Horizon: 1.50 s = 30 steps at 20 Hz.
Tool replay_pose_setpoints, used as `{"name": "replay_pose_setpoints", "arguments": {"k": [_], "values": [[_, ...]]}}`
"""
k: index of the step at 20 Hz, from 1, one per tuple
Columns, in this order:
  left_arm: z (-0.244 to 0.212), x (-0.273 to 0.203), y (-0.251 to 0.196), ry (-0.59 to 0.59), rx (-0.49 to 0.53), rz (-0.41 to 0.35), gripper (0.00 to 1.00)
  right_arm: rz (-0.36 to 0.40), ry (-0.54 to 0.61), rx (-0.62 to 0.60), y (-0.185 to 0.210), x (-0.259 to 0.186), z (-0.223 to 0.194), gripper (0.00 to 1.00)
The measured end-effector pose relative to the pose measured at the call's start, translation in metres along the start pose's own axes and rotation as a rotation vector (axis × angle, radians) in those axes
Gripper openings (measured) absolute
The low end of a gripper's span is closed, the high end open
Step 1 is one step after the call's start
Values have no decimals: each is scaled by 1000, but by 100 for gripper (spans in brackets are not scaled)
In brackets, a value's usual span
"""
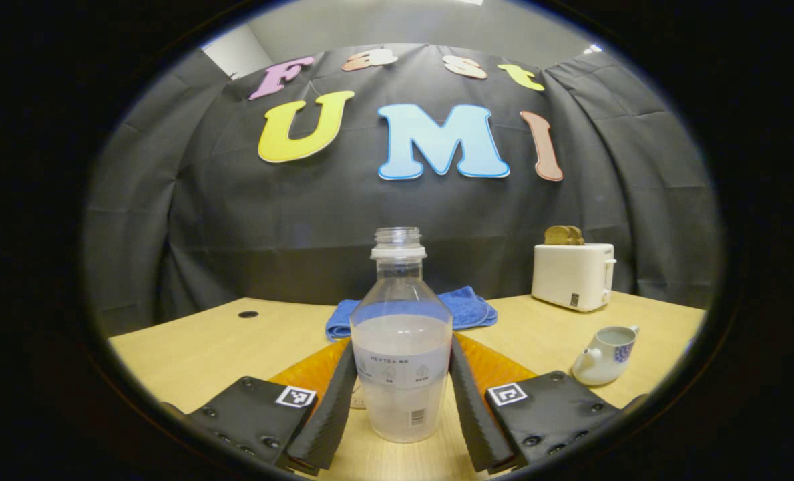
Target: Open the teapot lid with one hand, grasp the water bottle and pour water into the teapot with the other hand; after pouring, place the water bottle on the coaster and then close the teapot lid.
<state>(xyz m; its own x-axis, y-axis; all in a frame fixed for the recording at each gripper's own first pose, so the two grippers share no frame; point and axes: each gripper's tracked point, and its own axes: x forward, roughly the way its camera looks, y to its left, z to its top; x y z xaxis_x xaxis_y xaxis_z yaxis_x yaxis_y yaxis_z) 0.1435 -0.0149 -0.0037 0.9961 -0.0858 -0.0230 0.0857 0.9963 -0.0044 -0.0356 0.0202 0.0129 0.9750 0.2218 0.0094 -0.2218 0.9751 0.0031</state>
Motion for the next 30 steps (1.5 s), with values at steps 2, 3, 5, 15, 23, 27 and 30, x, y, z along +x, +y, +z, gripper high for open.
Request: {"name": "replay_pose_setpoints", "arguments": {"k": [2,3,5,15,23,27,30], "values": [[-2,-4,0,9,3,-11,84,1,8,-27,0,-2,-3,3],[-1,-7,0,7,12,-15,84,6,15,-31,1,-2,-7,3],[0,-12,-2,5,64,-21,84,16,24,-19,4,-4,-12,3],[8,-25,-51,-11,523,-111,84,26,42,0,10,-22,-17,3],[-3,-14,-77,25,804,-170,84,-14,64,0,-4,-47,-20,3],[-6,-9,-87,41,975,-182,84,-29,88,41,-13,-53,-25,3],[-10,1,-103,30,1074,-206,84,-41,77,21,-16,-56,-24,3]]}}
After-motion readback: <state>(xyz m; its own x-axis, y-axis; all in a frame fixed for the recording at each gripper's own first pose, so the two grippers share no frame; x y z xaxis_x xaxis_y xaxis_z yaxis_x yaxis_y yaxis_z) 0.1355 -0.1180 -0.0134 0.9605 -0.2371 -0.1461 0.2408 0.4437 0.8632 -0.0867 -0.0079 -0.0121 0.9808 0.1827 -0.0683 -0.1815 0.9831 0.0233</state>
